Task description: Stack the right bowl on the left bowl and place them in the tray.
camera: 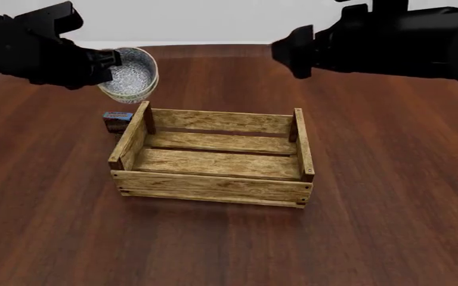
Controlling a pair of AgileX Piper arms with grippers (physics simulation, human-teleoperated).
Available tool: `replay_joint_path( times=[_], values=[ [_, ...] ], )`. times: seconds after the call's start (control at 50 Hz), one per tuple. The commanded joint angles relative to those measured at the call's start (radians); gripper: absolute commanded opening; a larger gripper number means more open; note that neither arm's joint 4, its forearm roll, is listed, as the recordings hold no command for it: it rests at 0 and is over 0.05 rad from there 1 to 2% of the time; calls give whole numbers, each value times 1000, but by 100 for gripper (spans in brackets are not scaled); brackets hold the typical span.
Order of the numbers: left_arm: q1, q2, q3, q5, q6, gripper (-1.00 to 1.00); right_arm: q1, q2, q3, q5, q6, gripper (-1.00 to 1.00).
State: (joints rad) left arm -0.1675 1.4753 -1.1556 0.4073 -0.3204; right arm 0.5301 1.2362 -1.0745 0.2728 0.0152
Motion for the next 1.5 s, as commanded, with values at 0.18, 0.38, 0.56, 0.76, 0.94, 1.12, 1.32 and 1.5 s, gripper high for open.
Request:
replay_joint_path(
  times=[0.18,0.38,0.56,0.76,0.94,1.12,1.32,1.5],
  values=[
    [-100,41,1,-54,-67,-100,-19,-9,-6,4,1,100],
    [-138,82,-7,-73,-87,-100,-32,-14,-8,2,1,100],
    [-175,101,-14,-79,-108,-100,-33,-10,-9,2,0,100],
    [-206,133,-13,-89,-120,-100,-34,-10,-10,3,0,100],
    [-229,170,-10,-112,-133,-100,-38,-10,-12,3,1,100],
    [-245,193,5,-133,-134,-100,-36,-7,-12,3,1,100],
    [-247,226,-12,-139,-139,-100,-35,-13,-9,4,1,100],
    [-253,265,-14,-152,-138,-100,-36,-16,-9,5,1,100]
  ],
)
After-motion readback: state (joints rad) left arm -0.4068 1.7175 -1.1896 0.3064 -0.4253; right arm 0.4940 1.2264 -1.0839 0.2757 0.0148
